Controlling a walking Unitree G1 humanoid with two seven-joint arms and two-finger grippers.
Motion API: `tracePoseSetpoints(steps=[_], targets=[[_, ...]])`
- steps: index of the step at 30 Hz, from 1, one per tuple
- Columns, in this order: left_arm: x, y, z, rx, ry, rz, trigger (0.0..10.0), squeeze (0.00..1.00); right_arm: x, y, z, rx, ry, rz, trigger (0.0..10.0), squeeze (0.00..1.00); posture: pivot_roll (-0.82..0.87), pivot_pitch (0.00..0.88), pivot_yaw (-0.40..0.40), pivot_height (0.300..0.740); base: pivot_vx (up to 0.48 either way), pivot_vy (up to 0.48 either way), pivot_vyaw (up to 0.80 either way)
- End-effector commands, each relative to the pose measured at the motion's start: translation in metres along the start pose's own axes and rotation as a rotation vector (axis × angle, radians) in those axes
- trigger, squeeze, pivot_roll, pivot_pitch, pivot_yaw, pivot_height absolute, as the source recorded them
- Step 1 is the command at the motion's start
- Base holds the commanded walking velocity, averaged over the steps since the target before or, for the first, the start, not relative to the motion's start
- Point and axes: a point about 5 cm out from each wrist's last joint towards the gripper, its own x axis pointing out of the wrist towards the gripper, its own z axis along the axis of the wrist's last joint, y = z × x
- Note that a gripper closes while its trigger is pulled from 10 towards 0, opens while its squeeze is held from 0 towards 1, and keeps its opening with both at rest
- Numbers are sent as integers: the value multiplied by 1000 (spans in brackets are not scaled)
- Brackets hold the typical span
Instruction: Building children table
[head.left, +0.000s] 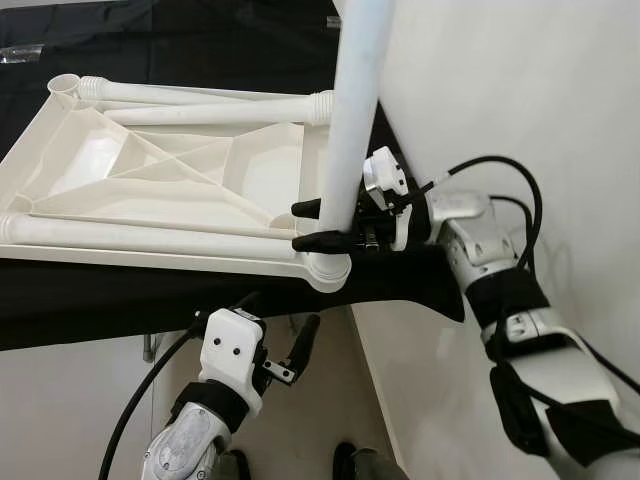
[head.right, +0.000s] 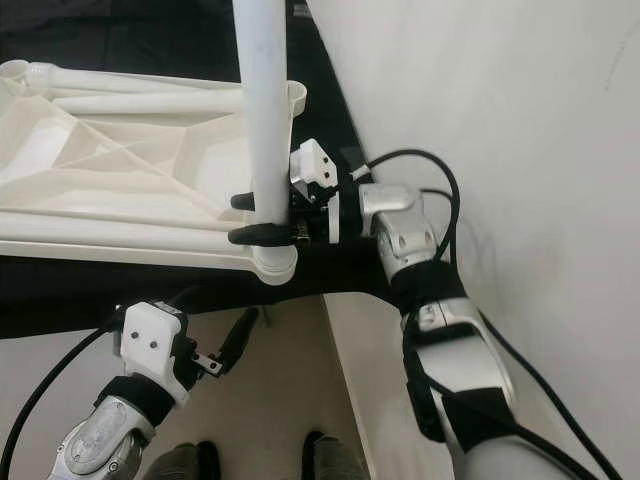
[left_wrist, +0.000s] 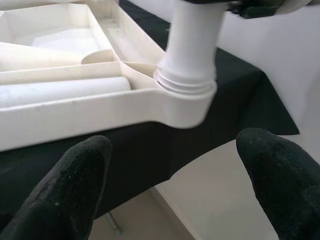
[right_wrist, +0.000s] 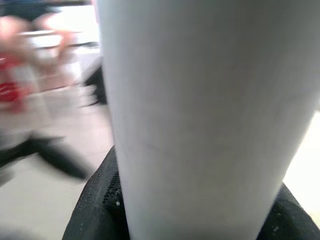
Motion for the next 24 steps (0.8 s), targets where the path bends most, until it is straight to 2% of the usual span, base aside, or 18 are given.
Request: tracePoseSetpoints(steps=[1, 2, 3, 4, 5, 6, 7, 8, 12, 13, 14, 15, 16, 19, 20, 21, 23, 24], targets=[[-3, -2, -3, -13, 18, -5, 10000, 0, -9, 0, -20, 54, 67, -227, 0, 0, 80, 257, -70, 740, 0, 0, 0], [-3, -2, -3, -13, 18, -5, 10000, 0, -9, 0, -20, 54, 67, -227, 0, 0, 80, 257, -70, 740, 0, 0, 0], [-4, -2, -3, -12, 20, -9, 10000, 0, -10, 3, -33, 114, 97, -479, 0, 0, 81, 258, -80, 740, 0, 0, 0], [-4, -2, -2, -9, 20, -13, 10000, 0, -17, 19, -48, 214, 117, -756, 0, 0, 88, 270, -91, 740, 0, 0, 0], [-4, -2, -2, -9, 20, -13, 10000, 0, -17, 19, -48, 214, 117, -756, 0, 0, 88, 270, -91, 740, 0, 0, 0], [-4, -2, -1, -8, 19, -15, 10000, 0, -28, 31, -57, 287, 147, -956, 0, 0, 100, 274, -88, 740, 0, 0, 0], [-4, -1, -2, -5, 22, -12, 10000, 0, -17, 50, -60, 312, 143, -939, 0, 0, 81, 269, -65, 740, 0, 0, 0], [-5, 0, -3, -7, 24, -2, 10000, 0, -2, 60, -57, 293, 128, -845, 0, 0, 75, 260, -62, 740, 0, 0, 0], [-3, 0, -2, -7, 24, 4, 10000, 0, 16, 57, -49, 264, 95, -725, 0, 0, 99, 268, -77, 740, 0, 0, 0], [-3, 0, -3, -5, 23, 1, 10000, 0, 21, 55, -47, 270, 82, -708, 2314, 0, 92, 262, -76, 740, 0, 0, 0], [-3, 0, -3, -5, 22, 0, 10000, 0, 26, 54, -45, 270, 70, -682, 2314, 0, 90, 257, -76, 740, 0, 0, 0], [-3, 0, -2, -4, 21, 3, 10000, 0, 30, 53, -41, 262, 73, -668, 10000, 0, 94, 261, -76, 740, 0, 0, 0], [-3, 0, -2, -3, 19, 7, 10000, 0, 33, 52, -37, 267, 50, -623, 10000, 478, 98, 258, -75, 740, 0, 0, 0], [-3, 0, -2, -3, 18, 10, 10000, 0, 36, 51, -34, 273, 34, -588, 10000, 478, 99, 258, -75, 740, 0, 0, 0], [-3, 0, -2, -3, 18, 11, 10000, 0, 38, 50, -27, 265, 9, -547, 10000, 1000, 97, 259, -75, 740, 0, 0, 0], [-2, 0, -2, -3, 18, 8, 10000, 0, 40, 46, -12, 217, -22, -497, 10000, 1000, 98, 259, -74, 740, 0, 0, 0], [-2, 0, -2, -4, 18, 8, 10000, 0, 40, 47, -8, 205, -25, -495, 10000, 1000, 98, 259, -74, 740, 0, 0, 0], [-2, -1, -2, -4, 18, 5, 10000, 0, 39, 41, 2, 172, -53, -439, 10000, 0, 95, 258, -74, 740, 0, 0, 0]])
